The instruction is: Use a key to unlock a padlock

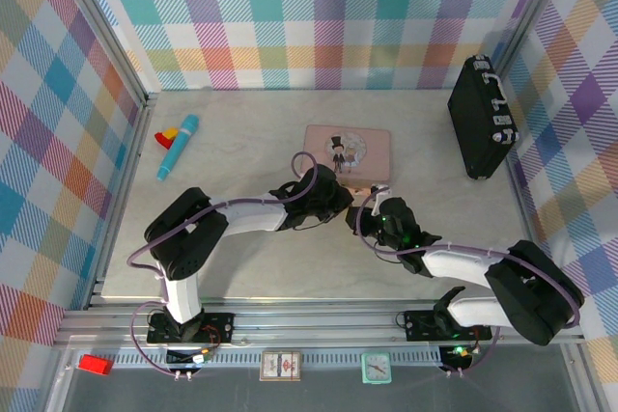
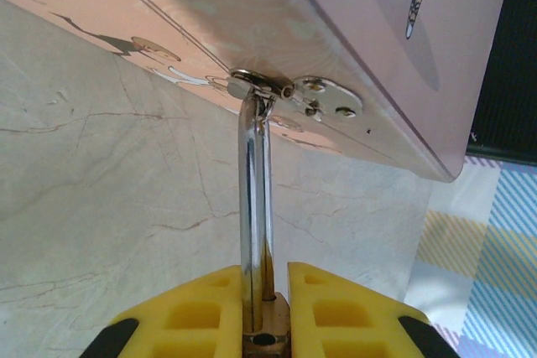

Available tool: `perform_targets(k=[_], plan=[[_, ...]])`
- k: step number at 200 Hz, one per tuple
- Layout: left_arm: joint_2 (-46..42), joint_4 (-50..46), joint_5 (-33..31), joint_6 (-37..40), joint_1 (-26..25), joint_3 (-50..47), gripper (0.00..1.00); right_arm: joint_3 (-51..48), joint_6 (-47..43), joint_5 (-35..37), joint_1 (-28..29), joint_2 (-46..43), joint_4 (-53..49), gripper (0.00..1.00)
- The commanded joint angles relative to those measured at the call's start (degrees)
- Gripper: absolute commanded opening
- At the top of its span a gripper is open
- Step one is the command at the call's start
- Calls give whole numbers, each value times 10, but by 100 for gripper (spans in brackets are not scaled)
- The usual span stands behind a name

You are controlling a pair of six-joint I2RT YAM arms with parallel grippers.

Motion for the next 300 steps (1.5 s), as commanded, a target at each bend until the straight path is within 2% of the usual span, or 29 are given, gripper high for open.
perform_targets(k=[1,20,46,66,91,124,167,182,227,268,300], plan=[[-47,0,9,57,4,-1,0,-13,71,-15,-4,-14,-33,26],[-60,-39,-2,102,6,-6,0,-11,83,-14,-6,-32,-61,35],[-75,-46,-2,144,10,-20,0,-22,81,2,-8,-78,-83,48],[-77,-72,-1,188,9,-10,0,-21,71,11,-13,-117,-121,54],[-69,-110,-4,244,9,1,0,-18,63,25,-19,-161,-163,55],[-77,-151,-49,323,10,-12,0,-27,65,38,-28,-197,-185,56],[-97,-166,-122,421,8,-47,0,-27,74,31,-30,-183,-171,56],[-100,-146,-128,442,7,-62,0,-24,75,29,-30,-173,-166,56],[-81,-90,-165,457,8,-98,7,-12,73,21,-31,-161,-161,56],[-64,-75,-170,454,7,-98,25,-11,71,21,-32,-172,-171,56],[-89,-47,-172,452,8,-121,41,-12,70,22,-34,-183,-178,57]])
